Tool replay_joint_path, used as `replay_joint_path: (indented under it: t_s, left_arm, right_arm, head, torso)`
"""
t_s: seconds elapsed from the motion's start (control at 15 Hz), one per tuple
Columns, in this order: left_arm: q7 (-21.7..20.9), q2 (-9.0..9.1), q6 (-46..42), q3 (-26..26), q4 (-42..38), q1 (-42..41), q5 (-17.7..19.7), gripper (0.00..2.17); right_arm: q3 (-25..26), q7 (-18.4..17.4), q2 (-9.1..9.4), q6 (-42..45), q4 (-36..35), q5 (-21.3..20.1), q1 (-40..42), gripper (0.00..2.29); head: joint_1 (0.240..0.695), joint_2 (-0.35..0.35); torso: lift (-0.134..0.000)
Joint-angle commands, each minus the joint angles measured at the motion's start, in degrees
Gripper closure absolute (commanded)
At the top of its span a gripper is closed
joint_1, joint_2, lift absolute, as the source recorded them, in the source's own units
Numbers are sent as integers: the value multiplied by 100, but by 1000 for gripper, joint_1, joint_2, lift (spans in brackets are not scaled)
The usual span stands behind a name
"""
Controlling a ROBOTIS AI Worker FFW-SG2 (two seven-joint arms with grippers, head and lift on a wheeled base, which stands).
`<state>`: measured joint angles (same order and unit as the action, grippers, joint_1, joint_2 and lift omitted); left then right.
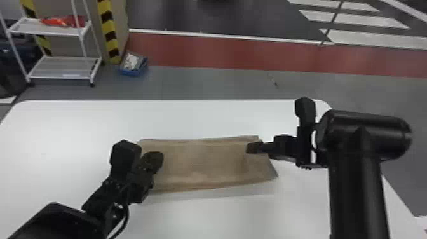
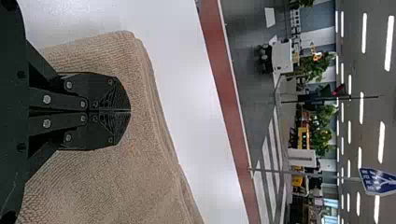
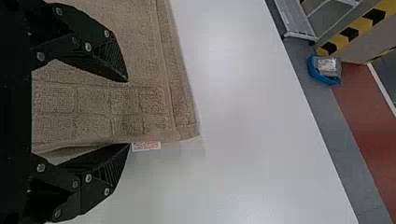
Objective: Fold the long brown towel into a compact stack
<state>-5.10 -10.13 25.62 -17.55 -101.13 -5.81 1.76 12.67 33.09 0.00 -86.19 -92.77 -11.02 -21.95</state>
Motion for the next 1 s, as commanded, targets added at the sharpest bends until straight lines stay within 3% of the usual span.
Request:
replay_joint_path:
  t_s: [0.0, 0.27, 0.4, 0.6, 0.93]
  left_arm:
    - [-8, -6, 0, 15, 6, 1, 0, 2142]
    - [-8, 2, 0, 6, 67, 62, 0, 2142]
    - [-8, 2, 0, -12, 85, 89, 0, 2142]
    - [-17, 2, 0, -20, 94, 97, -9, 2142]
    - [-17, 2, 0, 15, 94, 106, -35, 2142]
  right_arm:
    - [-54, -4, 5, 44, 145, -32, -63, 505]
    - [-142, 5, 5, 80, 163, 12, -63, 508]
    - [-151, 49, 5, 80, 172, 56, -63, 687]
    - [-124, 260, 5, 9, 163, 135, -55, 1298]
    - [-10, 374, 5, -202, -13, 425, 33, 1413]
  head:
    - [695, -149]
    - [695, -142]
    - [695, -138]
    - [695, -130]
    - [695, -118]
  torso:
    - [-124]
    - [-124]
    - [-124]
    - [-124]
    - [-124]
